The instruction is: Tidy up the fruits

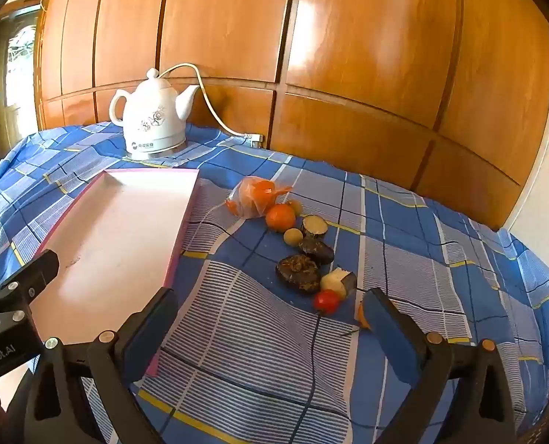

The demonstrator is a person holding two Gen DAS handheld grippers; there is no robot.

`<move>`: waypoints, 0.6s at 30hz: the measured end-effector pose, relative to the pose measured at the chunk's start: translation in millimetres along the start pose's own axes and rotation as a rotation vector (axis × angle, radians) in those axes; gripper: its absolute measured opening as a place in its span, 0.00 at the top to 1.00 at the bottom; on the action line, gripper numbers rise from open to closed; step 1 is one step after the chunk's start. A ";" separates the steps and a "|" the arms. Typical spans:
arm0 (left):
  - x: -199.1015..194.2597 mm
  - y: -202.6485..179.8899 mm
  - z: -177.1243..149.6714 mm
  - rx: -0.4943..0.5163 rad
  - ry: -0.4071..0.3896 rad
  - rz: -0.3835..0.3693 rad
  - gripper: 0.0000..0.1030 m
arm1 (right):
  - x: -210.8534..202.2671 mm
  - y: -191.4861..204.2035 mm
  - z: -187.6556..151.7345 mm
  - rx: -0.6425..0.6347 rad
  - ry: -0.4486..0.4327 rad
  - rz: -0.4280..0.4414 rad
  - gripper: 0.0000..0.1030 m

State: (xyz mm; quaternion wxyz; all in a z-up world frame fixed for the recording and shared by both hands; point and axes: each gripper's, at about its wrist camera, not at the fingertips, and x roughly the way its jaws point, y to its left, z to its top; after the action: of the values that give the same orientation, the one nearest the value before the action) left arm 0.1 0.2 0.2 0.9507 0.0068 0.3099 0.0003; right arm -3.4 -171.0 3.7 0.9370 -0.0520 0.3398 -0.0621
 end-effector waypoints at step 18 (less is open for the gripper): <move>2.5 11.3 0.5 -0.021 -0.013 0.035 0.00 | -1.7 0.4 -2.4 0.023 -0.035 0.059 0.11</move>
State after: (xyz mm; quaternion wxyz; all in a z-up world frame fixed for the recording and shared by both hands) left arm 2.5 11.5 -0.7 0.9526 0.0020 0.3035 0.0203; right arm -6.2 -170.5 2.8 0.9448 -0.0321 0.3240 -0.0373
